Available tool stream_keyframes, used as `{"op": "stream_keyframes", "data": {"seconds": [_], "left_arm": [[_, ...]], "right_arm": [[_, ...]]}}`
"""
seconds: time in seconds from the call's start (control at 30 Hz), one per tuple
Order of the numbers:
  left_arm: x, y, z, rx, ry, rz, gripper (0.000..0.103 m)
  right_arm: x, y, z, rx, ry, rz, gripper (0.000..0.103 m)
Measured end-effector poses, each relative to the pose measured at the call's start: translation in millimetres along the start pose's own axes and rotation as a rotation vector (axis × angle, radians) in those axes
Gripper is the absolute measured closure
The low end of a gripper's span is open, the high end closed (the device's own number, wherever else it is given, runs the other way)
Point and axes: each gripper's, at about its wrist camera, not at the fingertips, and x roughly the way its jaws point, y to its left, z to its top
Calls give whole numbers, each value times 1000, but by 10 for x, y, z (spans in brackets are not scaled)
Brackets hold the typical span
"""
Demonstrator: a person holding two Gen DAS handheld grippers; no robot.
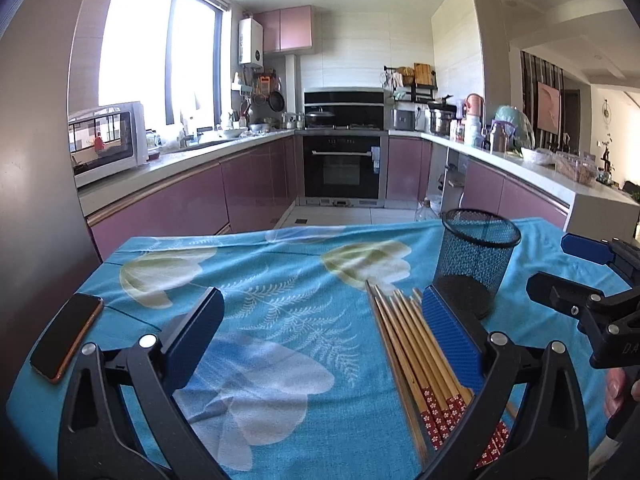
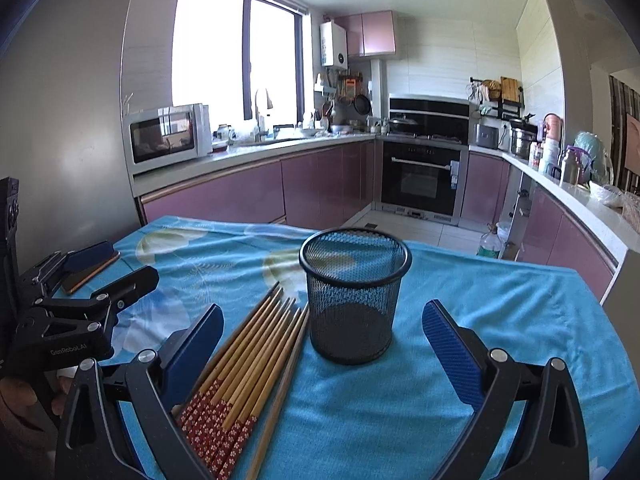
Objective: Organize utensils
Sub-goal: 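Close the right gripper on one wooden chopstick while the left gripper closes on another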
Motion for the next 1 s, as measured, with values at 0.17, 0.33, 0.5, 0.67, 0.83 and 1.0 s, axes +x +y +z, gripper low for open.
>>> {"op": "stream_keyframes", "data": {"seconds": [0.17, 0.33, 0.5, 0.67, 0.83, 1.0], "left_arm": [[238, -78, -61, 65, 113, -36, 6], [535, -90, -121, 63, 226, -88, 15], [797, -89, -187, 63, 327, -123, 25], [941, -191, -260, 106, 402, -165, 33], [1032, -250, -272, 129, 427, -193, 37], [1062, -179, -256, 89, 456, -227, 50]], "right_arm": [[225, 43, -149, -15, 131, 29, 15], [455, 79, -276, -25, 255, 34, 33], [597, 102, -318, -16, 341, 49, 42], [707, 118, -338, -18, 399, 56, 52], [749, 113, -336, -25, 413, 55, 57], [780, 105, -301, -21, 427, 61, 69]]}}
